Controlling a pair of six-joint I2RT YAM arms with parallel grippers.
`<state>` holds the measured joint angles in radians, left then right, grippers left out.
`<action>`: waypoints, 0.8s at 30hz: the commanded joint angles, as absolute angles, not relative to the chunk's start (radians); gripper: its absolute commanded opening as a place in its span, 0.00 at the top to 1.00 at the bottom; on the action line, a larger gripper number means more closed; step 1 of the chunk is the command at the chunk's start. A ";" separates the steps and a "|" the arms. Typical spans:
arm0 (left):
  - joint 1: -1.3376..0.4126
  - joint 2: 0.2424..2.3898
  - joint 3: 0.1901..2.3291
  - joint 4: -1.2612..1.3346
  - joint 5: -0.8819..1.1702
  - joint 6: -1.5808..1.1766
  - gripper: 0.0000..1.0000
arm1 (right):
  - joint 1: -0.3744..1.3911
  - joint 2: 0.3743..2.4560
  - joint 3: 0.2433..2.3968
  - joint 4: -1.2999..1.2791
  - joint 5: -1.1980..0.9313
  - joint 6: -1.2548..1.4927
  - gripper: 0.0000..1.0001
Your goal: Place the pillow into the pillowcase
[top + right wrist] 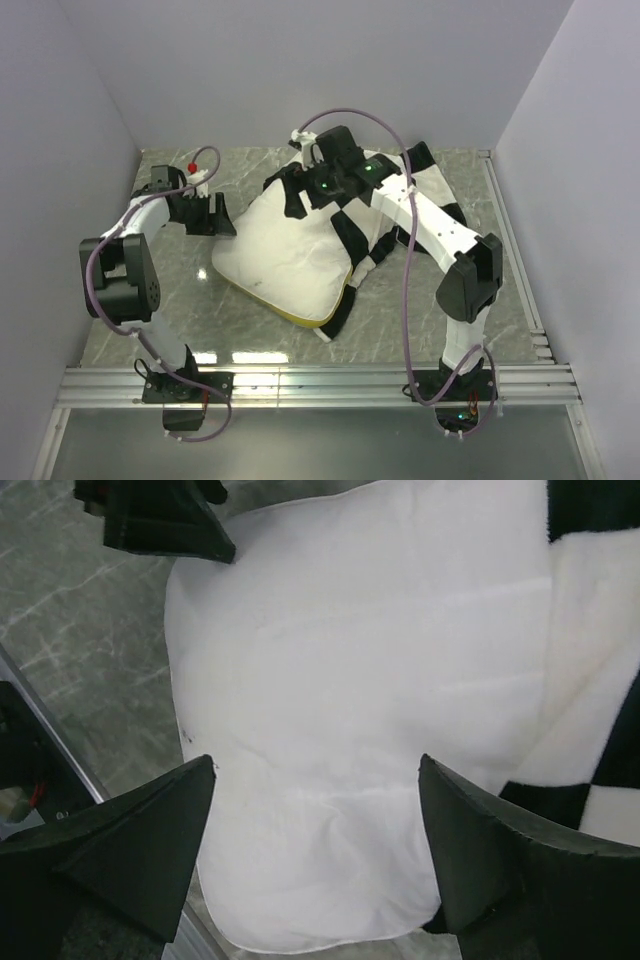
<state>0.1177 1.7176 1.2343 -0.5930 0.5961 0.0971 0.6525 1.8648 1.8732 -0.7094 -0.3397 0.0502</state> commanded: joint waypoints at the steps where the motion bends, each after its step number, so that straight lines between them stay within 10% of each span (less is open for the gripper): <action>1: 0.118 1.742 1.253 -0.583 0.624 0.121 0.21 | 0.684 1.882 1.948 -0.693 -0.281 0.073 0.10; 12: 0.118 1.784 1.177 -0.496 0.992 0.078 0.91 | 0.762 2.055 1.979 -0.638 -0.170 0.417 0.01; 24: -0.073 1.497 0.983 -0.356 0.988 0.155 1.00 | 0.759 2.163 1.965 -0.584 -0.250 0.653 0.00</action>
